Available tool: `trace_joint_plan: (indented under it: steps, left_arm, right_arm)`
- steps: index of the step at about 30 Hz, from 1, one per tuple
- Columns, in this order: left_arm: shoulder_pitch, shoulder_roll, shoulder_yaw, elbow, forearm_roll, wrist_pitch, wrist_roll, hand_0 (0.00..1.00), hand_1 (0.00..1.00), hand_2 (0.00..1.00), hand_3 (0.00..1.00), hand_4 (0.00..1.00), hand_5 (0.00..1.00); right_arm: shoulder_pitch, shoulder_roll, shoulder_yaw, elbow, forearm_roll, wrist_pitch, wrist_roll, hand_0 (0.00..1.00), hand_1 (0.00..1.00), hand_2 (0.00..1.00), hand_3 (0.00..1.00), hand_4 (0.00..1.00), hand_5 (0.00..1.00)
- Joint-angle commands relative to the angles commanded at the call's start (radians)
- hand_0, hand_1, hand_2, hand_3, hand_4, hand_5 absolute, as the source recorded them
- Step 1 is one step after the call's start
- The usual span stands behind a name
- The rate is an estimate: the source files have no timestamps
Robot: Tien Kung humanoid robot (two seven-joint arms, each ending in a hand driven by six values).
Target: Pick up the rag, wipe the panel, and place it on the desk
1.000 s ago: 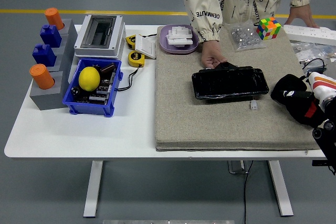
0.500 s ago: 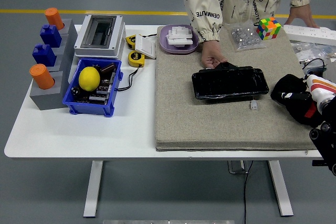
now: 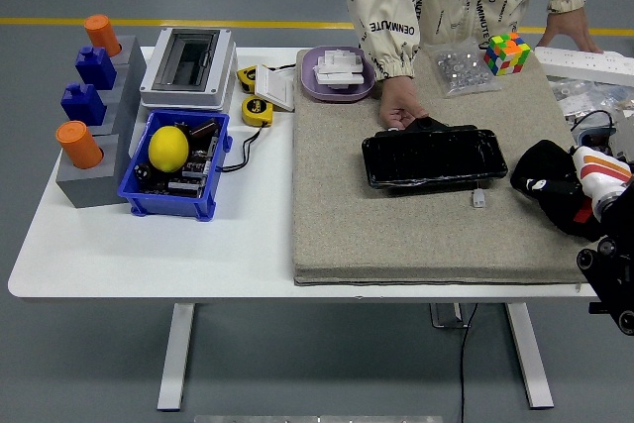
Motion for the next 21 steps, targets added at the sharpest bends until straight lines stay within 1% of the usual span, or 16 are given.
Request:
trace_joint_plan:
  steps: [4,5,10,11,16,17,21]
  left_arm:
    - [-0.002,0.000,0.001,0.000,0.000,0.000,0.000,0.605,0.637,0.635,0.560,0.634,0.442]
    - [-0.002,0.000,0.001,-0.001,0.000,0.000,0.000,0.605,0.636,0.635,0.560,0.633,0.443]
    - [-0.002,0.000,-0.001,-0.001,0.001,0.000,0.000,0.605,0.636,0.635,0.560,0.633,0.443]
    - [-0.002,0.000,-0.002,-0.001,0.001,0.000,0.000,0.604,0.636,0.636,0.560,0.633,0.444]
    - [0.000,0.000,-0.003,0.000,0.001,0.000,0.000,0.604,0.636,0.636,0.560,0.633,0.444]
    - [-0.001,0.000,-0.003,0.000,0.001,0.000,0.000,0.604,0.636,0.636,0.561,0.633,0.443]
    - [-0.001,0.000,-0.002,-0.001,0.000,0.000,0.000,0.604,0.636,0.636,0.561,0.633,0.443]
  right_arm:
    - [0.001,0.001,-0.001,-0.009,-0.002,-0.028,0.007,0.592,0.619,0.693,0.712,0.998,0.646]
    - [0.001,0.001,-0.002,-0.011,-0.004,-0.034,0.009,0.522,0.579,0.641,0.613,0.998,0.532]
    - [0.000,0.001,-0.001,-0.021,-0.012,-0.050,0.016,0.522,0.579,0.641,0.613,0.998,0.532]
    - [-0.001,0.001,-0.001,-0.023,-0.014,-0.051,0.016,0.482,0.554,0.607,0.576,0.998,0.484]
    - [-0.001,0.002,-0.002,-0.031,-0.020,-0.048,0.017,0.482,0.554,0.607,0.576,0.998,0.484]
    - [-0.001,0.002,-0.002,-0.034,-0.022,-0.049,0.018,0.446,0.527,0.557,0.551,0.998,0.454]
    - [-0.002,0.003,-0.002,-0.043,-0.026,-0.053,0.019,0.446,0.527,0.557,0.551,0.998,0.454]
